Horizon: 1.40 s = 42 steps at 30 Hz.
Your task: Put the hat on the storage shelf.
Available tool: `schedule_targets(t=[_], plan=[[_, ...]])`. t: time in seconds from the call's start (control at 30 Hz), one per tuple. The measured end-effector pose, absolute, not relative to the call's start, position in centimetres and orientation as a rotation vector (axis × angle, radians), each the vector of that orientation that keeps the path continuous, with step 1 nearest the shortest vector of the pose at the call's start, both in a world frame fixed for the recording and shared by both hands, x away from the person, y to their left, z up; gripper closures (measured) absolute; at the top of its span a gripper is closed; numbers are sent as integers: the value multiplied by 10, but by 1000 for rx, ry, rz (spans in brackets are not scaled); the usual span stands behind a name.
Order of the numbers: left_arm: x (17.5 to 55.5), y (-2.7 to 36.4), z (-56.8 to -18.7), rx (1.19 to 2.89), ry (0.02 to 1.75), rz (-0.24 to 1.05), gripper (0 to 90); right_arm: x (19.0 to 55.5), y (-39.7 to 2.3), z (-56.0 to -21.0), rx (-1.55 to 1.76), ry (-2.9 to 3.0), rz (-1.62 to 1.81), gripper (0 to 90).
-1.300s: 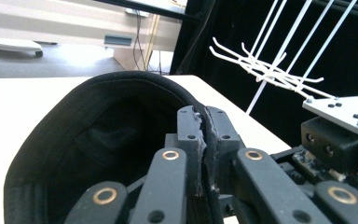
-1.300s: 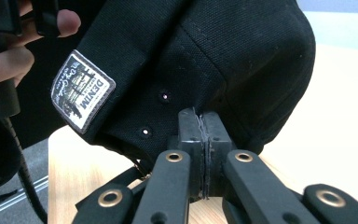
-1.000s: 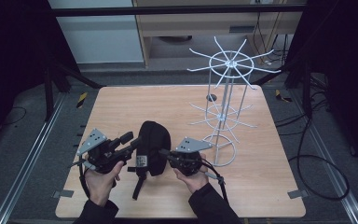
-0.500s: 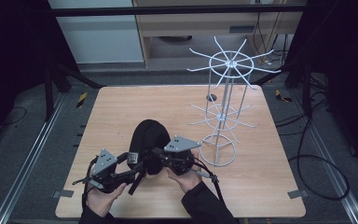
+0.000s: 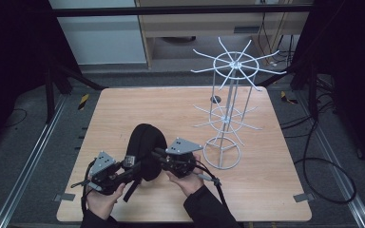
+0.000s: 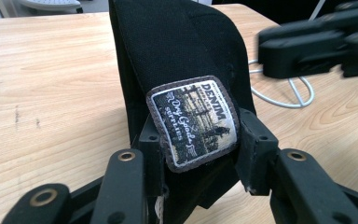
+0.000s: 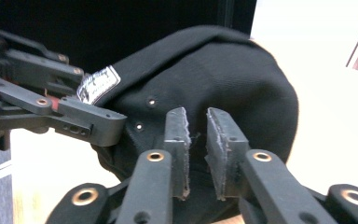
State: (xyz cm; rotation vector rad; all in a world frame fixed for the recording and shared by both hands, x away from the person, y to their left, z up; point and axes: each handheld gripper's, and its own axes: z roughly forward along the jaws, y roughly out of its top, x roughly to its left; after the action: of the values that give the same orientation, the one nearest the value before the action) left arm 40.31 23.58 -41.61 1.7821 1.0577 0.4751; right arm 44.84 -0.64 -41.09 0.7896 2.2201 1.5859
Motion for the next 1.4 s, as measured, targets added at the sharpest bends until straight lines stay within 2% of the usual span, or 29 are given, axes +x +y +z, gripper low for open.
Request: schedule_targets(t=[0.17, 0.43, 0.7, 0.83, 1.07, 1.4], plan=[[407, 242, -418, 1770, 1071, 473, 595, 453, -18, -421, 846, 2187, 1560, 684], [409, 248, -420, 1758, 1082, 465, 594, 467, -6, -457, 911, 2186, 1483, 569], [411, 249, -421, 1766, 1074, 455, 594, 478, 5, -471, 920, 2209, 1496, 611], [411, 250, -421, 1769, 1073, 455, 595, 480, 5, -474, 937, 2235, 1487, 746], [412, 259, -418, 1724, 1084, 448, 587, 477, -2, -466, 918, 2241, 1512, 751], [415, 274, -421, 1691, 1168, 531, 476, 463, -9, -436, 873, 2258, 1504, 753]])
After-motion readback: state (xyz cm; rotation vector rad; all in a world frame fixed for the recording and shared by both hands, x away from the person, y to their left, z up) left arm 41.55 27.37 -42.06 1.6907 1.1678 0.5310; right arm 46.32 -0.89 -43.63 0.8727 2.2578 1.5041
